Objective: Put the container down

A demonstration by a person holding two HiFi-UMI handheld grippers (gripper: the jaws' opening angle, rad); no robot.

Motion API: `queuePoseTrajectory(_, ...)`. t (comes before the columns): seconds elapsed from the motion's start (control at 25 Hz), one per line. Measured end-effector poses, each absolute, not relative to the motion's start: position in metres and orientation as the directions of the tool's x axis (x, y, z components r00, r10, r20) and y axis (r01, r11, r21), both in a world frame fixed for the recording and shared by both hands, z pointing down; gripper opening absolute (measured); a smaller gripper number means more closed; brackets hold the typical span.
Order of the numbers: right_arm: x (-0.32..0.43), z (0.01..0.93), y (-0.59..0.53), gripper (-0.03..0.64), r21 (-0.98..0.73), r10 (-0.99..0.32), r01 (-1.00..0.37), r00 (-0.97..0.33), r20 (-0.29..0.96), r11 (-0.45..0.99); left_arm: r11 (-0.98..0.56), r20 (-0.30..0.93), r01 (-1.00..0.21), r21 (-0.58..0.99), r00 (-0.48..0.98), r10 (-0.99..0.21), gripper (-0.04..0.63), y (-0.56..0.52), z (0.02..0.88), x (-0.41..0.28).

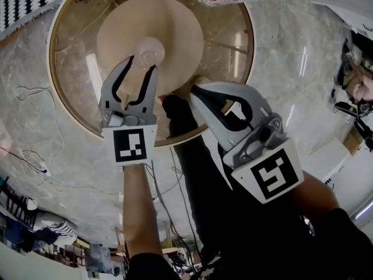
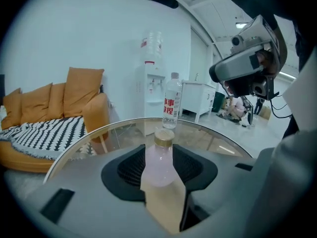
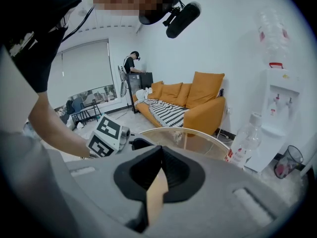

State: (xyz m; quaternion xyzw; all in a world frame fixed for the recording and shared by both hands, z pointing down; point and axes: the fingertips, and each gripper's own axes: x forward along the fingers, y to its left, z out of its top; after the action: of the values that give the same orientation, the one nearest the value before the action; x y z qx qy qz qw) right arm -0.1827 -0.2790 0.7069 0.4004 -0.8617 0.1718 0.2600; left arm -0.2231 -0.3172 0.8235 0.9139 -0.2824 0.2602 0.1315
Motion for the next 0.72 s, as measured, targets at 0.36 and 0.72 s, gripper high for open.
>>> queuePoseTrajectory(0.36, -0.182, 0.648, -0.27, -0.005, -0.094, -0.575, -0.731, -0.603, 0.553, 0.676, -0.733, 0.583, -0.676, 0.075, 0.626, -0.518, 0.024, -0.268, 0.75, -0.244)
queuePoseTrajectory(0.72, -0.117, 0.564, -0.226, -0.005, -0.022, -0.541, -0.663, -0.629, 0.558, 0.748, -0.604, 0.474, -0.764, 0.225, 0.628, -0.618, 0.015, -0.188, 0.616, -0.165)
